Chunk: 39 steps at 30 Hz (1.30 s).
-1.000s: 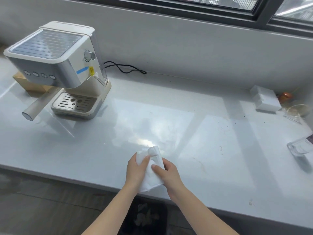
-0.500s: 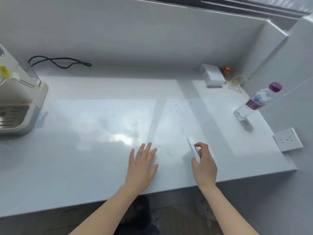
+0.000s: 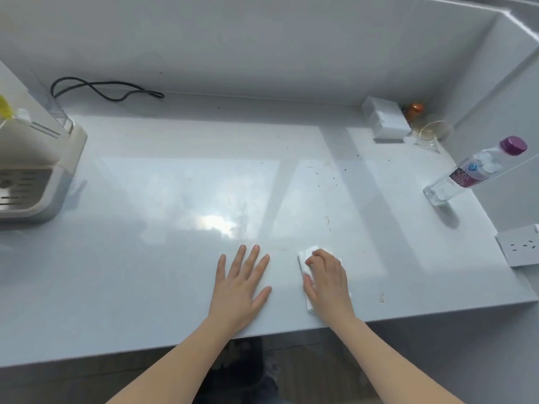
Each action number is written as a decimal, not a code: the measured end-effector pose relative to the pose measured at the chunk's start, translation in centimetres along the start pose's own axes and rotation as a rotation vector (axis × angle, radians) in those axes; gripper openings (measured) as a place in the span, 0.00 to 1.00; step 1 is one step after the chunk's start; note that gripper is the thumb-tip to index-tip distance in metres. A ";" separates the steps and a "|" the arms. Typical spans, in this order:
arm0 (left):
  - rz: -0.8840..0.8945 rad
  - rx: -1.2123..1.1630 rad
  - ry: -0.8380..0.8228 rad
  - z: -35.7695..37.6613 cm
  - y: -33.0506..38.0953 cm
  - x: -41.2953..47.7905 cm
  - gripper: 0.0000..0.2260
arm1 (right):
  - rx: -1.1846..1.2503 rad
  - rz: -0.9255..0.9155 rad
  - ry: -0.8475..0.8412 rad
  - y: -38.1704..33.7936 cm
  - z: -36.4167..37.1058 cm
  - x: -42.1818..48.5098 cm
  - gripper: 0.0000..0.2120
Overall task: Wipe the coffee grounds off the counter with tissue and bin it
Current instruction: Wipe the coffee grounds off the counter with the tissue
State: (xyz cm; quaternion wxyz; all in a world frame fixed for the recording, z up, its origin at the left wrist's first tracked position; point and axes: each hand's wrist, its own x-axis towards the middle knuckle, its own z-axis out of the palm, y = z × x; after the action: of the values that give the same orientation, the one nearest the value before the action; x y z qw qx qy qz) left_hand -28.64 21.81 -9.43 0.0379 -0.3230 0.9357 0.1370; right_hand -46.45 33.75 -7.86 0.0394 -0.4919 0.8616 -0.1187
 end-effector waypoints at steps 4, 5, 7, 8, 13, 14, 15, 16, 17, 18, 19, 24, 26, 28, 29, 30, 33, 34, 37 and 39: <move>0.003 -0.020 -0.013 0.1 0.1 -0.1 0.28 | -0.008 0.027 -0.038 -1.0 1.7 0.6 0.20; 0.001 -0.031 -0.017 0.1 0.1 -0.1 0.28 | -0.033 0.057 -0.071 -1.3 1.9 0.9 0.24; 0.001 -0.053 -0.014 0.2 0.1 -0.1 0.28 | -0.097 0.096 -0.115 -1.8 2.2 1.4 0.29; 0.002 -0.068 -0.010 0.2 0.1 -0.1 0.28 | -0.130 0.110 -0.126 -1.9 2.4 1.6 0.30; -0.086 -0.427 0.125 -1.3 -1.9 -0.1 0.26 | -0.082 0.152 -0.101 -3.1 3.1 2.8 0.34; -0.120 -0.476 0.162 -1.8 -2.9 -0.3 0.26 | -0.070 0.139 -0.107 -3.6 3.3 3.3 0.34; -0.154 -0.469 0.198 -2.2 -4.3 -0.4 0.25 | -0.063 0.119 -0.116 -4.3 3.5 3.8 0.34; -0.194 -0.426 0.225 -2.5 -5.9 -0.6 0.25 | -0.059 0.094 -0.124 -5.1 3.8 4.5 0.34; -0.246 -0.371 0.241 -2.9 -7.8 -0.7 0.26 | -0.057 0.066 -0.134 -5.9 4.0 5.3 0.34; -0.311 -0.311 0.240 -3.3 -10.0 -0.8 0.27 | -0.053 0.041 -0.145 -6.8 4.4 6.2 0.34; -0.383 -0.249 0.223 -3.6 -12.3 -0.9 0.28 | -0.046 0.021 -0.156 -7.8 4.7 7.2 0.34; -0.518 -0.062 0.139 -4.6 -19.1 -1.4 0.30 | -0.008 -0.078 -0.187 -13.1 6.3 12.3 0.31; -0.518 -0.067 0.141 -4.5 -19.1 -1.3 0.28 | 0.027 -0.154 -0.207 -15.9 7.1 14.2 0.31; -0.523 -0.091 0.172 -4.3 -19.2 -1.3 0.28 | 0.045 -0.247 -0.229 -19.2 8.0 15.7 0.30; -0.526 -0.108 0.183 -4.3 -19.3 -1.4 0.28 | 0.049 -0.293 -0.240 -20.8 8.4 16.2 0.30; -0.530 -0.126 0.193 -4.2 -19.4 -1.3 0.28 | 0.052 -0.341 -0.251 -22.2 8.8 16.6 0.30; -0.525 -0.163 0.216 -4.2 -19.5 -1.4 0.28 | 0.051 -0.472 -0.299 -25.7 9.9 16.3 0.29; -0.520 -0.174 0.229 -4.2 -19.5 -1.4 0.29 | 0.045 -0.505 -0.311 -26.7 10.2 15.8 0.29; -0.527 -0.345 0.339 -4.9 -19.3 -1.5 0.28 | 0.040 -0.572 -0.341 -28.6 10.4 14.0 0.28; -0.514 -0.456 0.389 -5.7 -19.5 -1.9 0.26 | 0.023 -0.621 -0.353 -27.9 9.9 12.9 0.29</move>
State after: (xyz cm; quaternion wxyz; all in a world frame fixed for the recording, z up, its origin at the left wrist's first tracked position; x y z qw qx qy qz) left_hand -15.03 6.68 -8.22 -0.1798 -0.5669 0.7595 0.2635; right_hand -27.86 7.42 -10.08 0.1551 -0.7429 0.6494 -0.0482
